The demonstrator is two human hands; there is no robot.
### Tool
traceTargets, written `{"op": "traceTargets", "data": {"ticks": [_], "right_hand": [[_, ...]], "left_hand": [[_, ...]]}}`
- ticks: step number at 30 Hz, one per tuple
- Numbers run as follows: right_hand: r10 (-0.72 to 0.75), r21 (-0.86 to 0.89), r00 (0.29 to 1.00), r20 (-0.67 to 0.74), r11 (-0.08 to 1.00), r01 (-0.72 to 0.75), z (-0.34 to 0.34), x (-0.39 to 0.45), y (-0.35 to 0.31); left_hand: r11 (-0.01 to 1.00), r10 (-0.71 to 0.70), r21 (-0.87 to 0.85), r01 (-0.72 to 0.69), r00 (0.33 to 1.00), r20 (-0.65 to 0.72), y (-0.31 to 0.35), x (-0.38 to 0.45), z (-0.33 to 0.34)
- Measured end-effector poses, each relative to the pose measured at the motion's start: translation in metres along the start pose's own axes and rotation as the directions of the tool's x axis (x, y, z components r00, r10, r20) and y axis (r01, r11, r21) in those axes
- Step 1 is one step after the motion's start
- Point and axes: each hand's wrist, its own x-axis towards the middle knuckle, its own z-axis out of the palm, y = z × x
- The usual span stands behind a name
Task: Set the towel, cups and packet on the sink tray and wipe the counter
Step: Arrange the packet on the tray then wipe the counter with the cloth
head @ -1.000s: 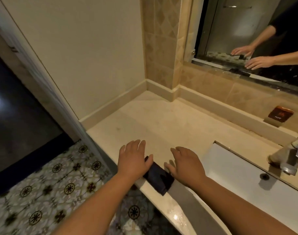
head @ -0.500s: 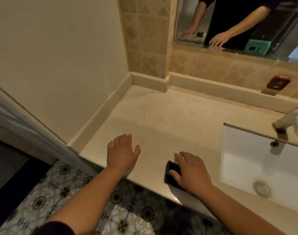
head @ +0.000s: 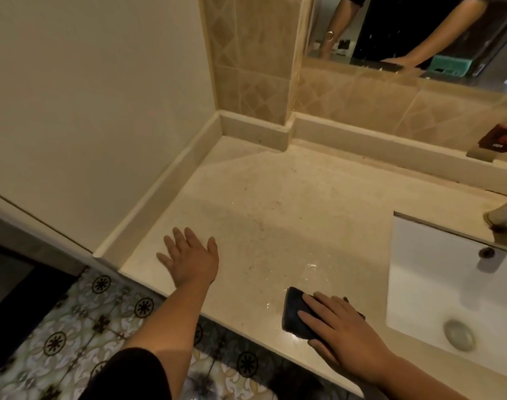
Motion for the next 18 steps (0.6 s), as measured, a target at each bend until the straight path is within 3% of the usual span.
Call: {"op": "traceTargets", "data": {"ticks": [2,4,5,7,9,11,12,14,18], "right_hand": [[0.032,0.129,0.998,-0.048,0.991,-0.025,-0.003,0.002,0.001],[0.155,0.411,0.985,-0.074,0.905,-0.112,-0.012,0.004,0.001],[0.256,0.582,0.965,-0.048,0.793,-0.181,-0.02,0.006,0.003],[0.407,0.833,0.907,0.106,0.463,-0.305,-0.039,0.018,0.013],[0.486,0.908,0.836,0.255,0.177,-0.38,-0.063,0.043,0.034],[0.565,0.94,0.782,0.261,0.037,-0.34,-0.085,0.078,0.067],[0.616,0.954,0.757,0.22,0.028,-0.3,-0.095,0.1,0.086],[0.664,0.953,0.741,0.097,0.153,-0.262,-0.108,0.149,0.122],[0.606,0.662,0.782,-0.146,0.647,-0.378,-0.092,0.25,0.181]], "left_hand": [[1.0,0.015,0.002,-0.014,1.0,-0.013,-0.001,0.004,0.001],[0.999,0.036,0.008,-0.036,0.997,-0.067,-0.008,0.009,-0.005],[0.999,0.044,0.02,-0.042,0.994,-0.099,-0.014,0.01,-0.008],[0.999,0.026,0.036,-0.022,0.993,-0.118,-0.024,0.013,-0.01],[0.999,-0.013,0.032,0.016,0.995,-0.097,-0.028,0.016,-0.007],[0.999,-0.021,0.03,0.024,0.995,-0.095,-0.027,0.02,-0.004],[0.999,-0.019,0.032,0.022,0.996,-0.092,-0.026,0.023,-0.004],[0.999,-0.018,0.042,0.022,0.996,-0.092,-0.025,0.022,-0.002],[0.997,-0.011,0.075,0.02,0.992,-0.124,-0.028,0.024,0.001]]}}
